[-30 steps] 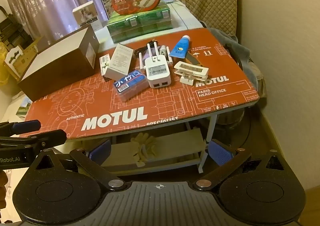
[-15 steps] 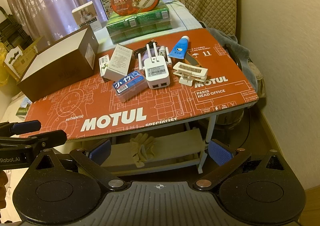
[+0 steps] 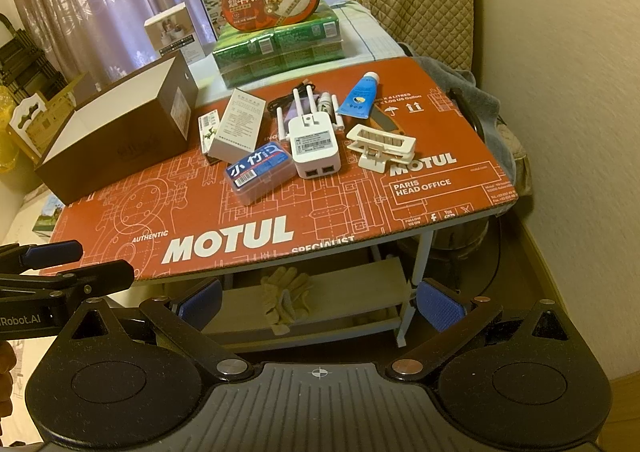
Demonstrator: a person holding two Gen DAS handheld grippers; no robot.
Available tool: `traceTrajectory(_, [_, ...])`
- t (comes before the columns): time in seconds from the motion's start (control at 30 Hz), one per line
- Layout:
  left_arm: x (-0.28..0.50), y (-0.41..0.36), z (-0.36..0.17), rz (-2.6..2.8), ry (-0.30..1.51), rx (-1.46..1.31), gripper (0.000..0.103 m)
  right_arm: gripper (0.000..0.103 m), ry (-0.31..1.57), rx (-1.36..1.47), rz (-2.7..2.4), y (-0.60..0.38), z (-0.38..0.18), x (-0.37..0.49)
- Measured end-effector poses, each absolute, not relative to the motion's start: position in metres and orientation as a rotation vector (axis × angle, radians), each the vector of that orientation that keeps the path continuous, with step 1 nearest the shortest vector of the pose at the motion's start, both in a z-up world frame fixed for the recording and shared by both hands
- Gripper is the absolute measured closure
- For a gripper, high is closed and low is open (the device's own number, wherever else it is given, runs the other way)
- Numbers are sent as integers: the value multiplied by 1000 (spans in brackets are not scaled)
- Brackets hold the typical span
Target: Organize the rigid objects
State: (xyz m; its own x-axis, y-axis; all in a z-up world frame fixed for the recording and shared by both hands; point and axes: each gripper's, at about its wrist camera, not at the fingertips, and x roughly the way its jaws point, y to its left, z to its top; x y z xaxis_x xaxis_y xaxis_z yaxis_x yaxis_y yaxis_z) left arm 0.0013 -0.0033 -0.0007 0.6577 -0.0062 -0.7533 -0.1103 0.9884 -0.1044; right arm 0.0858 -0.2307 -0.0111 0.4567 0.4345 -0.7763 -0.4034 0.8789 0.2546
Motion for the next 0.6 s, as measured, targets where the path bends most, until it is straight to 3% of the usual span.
traceTrajectory(0.6, [4, -5, -2, 61, 853, -146, 15, 2, 965, 36, 518, -232, -10, 86])
